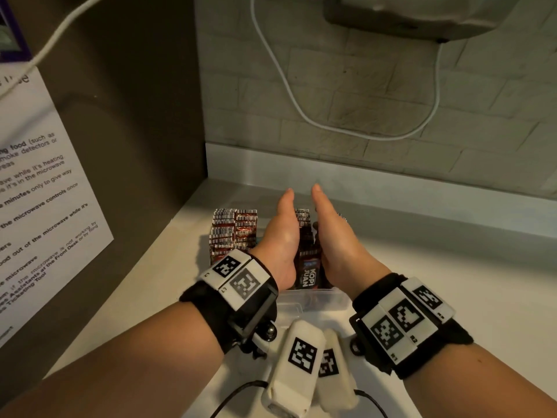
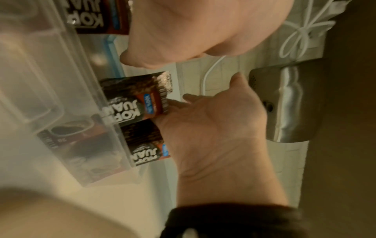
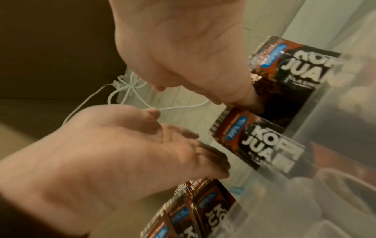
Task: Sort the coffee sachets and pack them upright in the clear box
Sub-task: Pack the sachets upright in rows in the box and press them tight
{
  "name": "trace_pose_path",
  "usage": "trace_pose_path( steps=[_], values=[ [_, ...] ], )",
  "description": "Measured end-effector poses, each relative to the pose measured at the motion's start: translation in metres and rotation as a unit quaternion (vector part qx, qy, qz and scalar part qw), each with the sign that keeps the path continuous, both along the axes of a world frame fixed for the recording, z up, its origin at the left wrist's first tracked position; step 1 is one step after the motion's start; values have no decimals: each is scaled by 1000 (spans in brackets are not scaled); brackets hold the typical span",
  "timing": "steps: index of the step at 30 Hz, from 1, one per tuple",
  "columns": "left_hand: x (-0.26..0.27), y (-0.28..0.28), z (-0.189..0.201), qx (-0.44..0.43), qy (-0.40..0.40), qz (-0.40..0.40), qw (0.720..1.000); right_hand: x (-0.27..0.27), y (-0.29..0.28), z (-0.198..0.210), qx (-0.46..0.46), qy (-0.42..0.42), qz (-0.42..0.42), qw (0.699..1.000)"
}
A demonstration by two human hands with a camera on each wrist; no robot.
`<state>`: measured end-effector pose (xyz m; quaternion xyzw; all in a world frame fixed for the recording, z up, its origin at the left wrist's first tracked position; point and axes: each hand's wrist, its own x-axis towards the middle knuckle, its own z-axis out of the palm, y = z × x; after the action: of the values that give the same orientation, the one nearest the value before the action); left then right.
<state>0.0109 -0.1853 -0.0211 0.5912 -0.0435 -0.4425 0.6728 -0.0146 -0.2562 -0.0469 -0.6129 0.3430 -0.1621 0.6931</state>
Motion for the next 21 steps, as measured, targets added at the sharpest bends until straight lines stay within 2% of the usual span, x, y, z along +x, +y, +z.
trace_pose_path(
  steps=[2, 6, 8, 11, 13, 15, 17, 20, 21],
  values=[
    [3, 9, 9, -8, -28, -5, 1000, -3, 6, 11, -35, -2, -21, 999],
    [29, 40, 23, -55, -115, 38, 991, -12, 10, 27, -116, -24, -50, 992],
    [48, 59, 23, -71, -180, 98, 976, -12, 16, 36, -186, -50, -80, 978],
    [70, 84, 13, -39, -277, 176, 944, -6, 27, 39, -273, -89, -111, 951],
    [74, 96, -2, 0, -308, 168, 937, 0, 37, 34, -297, -67, -62, 950],
    [68, 102, -21, 23, -308, 111, 945, 7, 49, 24, -307, 17, 32, 951],
    [61, 106, -39, 28, -304, 62, 950, 8, 62, 16, -317, 97, 101, 938],
    [57, 106, -57, 35, -263, 50, 963, 7, 73, 12, -359, 168, 153, 905],
    [54, 106, -59, 45, -248, 46, 967, 7, 74, 10, -358, 178, 161, 902]
  ],
)
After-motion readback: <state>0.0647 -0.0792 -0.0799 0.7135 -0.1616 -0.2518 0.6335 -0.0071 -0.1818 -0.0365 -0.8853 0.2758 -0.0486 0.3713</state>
